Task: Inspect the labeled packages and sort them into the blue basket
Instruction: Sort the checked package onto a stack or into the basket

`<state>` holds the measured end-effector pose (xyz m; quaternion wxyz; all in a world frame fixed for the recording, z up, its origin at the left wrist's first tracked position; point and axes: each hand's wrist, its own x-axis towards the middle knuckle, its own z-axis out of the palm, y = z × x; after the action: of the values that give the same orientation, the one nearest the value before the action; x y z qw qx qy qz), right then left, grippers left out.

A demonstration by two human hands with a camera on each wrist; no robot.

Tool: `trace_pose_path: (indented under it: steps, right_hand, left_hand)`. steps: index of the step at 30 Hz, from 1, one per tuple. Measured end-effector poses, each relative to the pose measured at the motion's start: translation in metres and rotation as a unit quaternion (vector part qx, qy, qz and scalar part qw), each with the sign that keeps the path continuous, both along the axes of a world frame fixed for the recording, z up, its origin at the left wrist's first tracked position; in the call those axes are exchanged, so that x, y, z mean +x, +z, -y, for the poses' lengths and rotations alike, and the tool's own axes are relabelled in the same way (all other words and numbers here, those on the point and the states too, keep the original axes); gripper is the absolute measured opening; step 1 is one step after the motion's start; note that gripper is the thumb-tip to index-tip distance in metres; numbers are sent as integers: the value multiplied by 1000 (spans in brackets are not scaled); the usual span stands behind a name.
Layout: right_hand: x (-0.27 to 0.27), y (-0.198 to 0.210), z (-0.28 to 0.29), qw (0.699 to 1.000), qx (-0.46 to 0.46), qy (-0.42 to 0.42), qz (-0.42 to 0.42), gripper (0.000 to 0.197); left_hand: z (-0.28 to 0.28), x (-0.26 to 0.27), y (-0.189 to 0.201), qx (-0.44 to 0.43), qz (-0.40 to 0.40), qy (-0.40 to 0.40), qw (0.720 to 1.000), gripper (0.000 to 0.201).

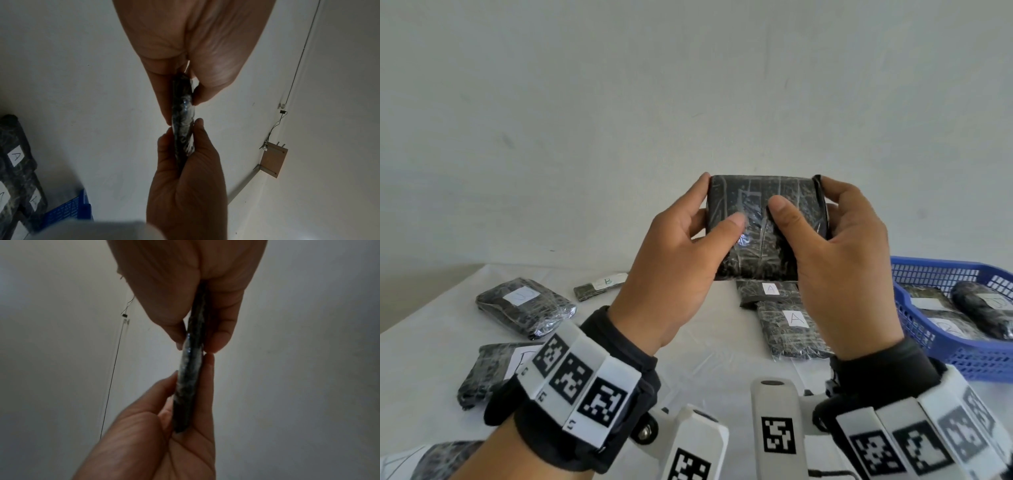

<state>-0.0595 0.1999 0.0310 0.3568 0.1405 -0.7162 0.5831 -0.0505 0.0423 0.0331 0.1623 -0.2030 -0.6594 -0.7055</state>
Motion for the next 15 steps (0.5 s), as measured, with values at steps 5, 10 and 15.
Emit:
trace_pose_path:
  steps: [5,10,15]
  right_hand:
    - [2,3,0,997,69,8,16,83]
    - [1,1,-4,995,84,51,30,98]
    - [-9,-4,-10,988,60,135,48,113]
  left_hand:
    - [3,2,1,11,-10,-20,1000,45]
    - [4,4,4,11,5,-24,1000,71]
    - [9,3,5,16,16,-44,999,74]
